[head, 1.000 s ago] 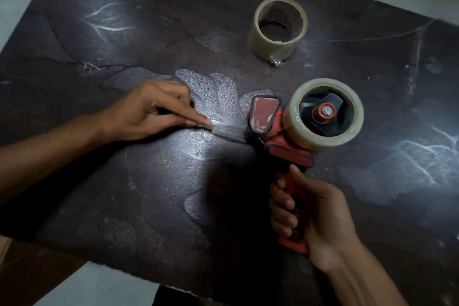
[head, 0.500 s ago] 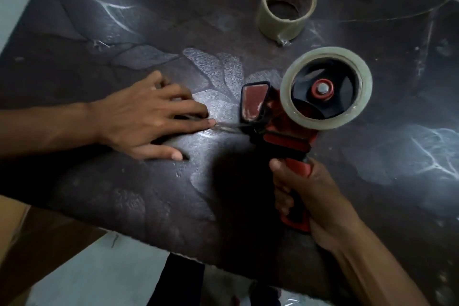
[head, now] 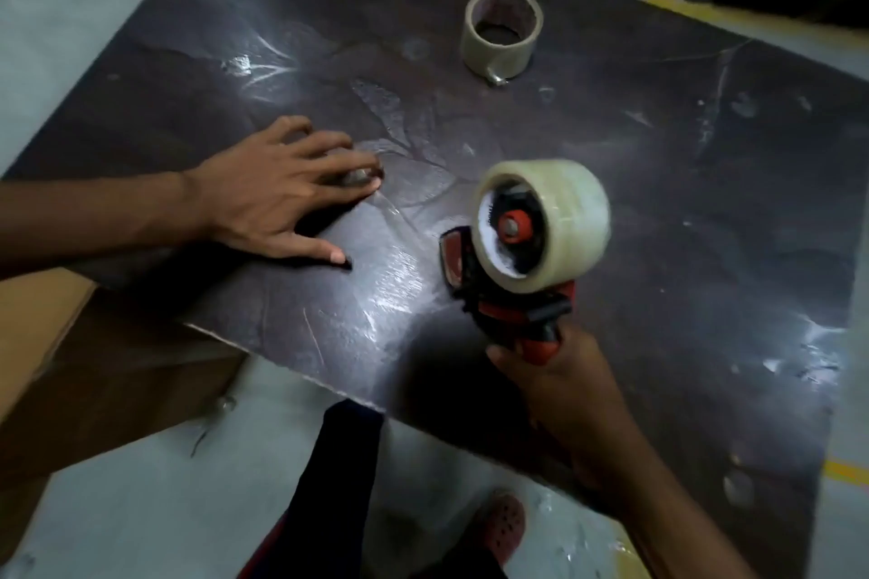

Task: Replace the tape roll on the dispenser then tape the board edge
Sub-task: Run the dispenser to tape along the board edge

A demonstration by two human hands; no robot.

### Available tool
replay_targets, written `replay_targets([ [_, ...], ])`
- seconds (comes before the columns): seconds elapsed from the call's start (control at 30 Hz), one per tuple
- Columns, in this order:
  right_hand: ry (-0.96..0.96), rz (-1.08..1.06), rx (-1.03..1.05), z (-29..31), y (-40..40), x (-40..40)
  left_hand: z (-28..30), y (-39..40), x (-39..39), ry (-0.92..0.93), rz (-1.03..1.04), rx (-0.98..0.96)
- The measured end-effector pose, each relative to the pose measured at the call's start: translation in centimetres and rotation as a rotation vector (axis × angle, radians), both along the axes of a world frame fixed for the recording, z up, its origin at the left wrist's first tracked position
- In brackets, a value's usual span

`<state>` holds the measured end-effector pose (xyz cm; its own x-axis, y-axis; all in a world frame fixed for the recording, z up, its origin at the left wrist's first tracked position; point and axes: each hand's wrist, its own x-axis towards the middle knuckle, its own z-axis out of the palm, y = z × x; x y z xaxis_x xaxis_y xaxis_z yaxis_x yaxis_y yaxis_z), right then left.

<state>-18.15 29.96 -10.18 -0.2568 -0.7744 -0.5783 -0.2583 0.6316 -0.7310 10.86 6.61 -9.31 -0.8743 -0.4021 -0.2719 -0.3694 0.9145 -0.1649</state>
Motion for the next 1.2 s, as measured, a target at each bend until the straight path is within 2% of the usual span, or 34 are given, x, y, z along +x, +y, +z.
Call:
replay_targets([
  [0.13, 0.072, 0.029, -0.060, 0.1, 0.1, 0.7, 0.8, 1.9, -1.3, -0.046, 0.027, -0.039],
  [0.33, 0.024, -0.002, -0.043, -0.6, 0.6, 1.4, 0.1, 4.2, -1.8, -0.036, 0.064, -0.006],
  [0.47, -0.015, -0.017, -0.042, -1.5, 0.5, 1.2, -0.6, 5.8, -1.8, -0.097, 0.095, 0.044],
  [0.63, -0.038, 0.115, -0.032, -1.8, -0.2, -0.1, -0.1, 8.6, -3.1, -0.001, 0.209, 0.082],
  [0.7, -0.060, 0.179, -0.027, -1.5, -0.5, -0.4, -0.5, 9.4, -3.5, 0.040, 0.253, 0.169],
  [0.8, -0.016, 0.196, -0.118, -0.3, -0.4, -0.7, -0.4, 9.6, -3.3, 0.058, 0.270, 0.219],
  [0.93, 0.192, 0.335, -0.066, 1.3, 4.0, -1.8, -0.2, 10.4, -4.0, -0.027, 0.220, 0.184],
  [1.0, 0.195, 0.302, -0.066, 2.0, 5.8, -1.9, -0.5, 12.1, -4.8, -0.099, 0.240, 0.163],
  [1.2, 0.130, 0.349, 0.019, 2.5, 9.5, -2.9, 0.2, 14.5, -6.1, -0.104, 0.285, 0.165],
])
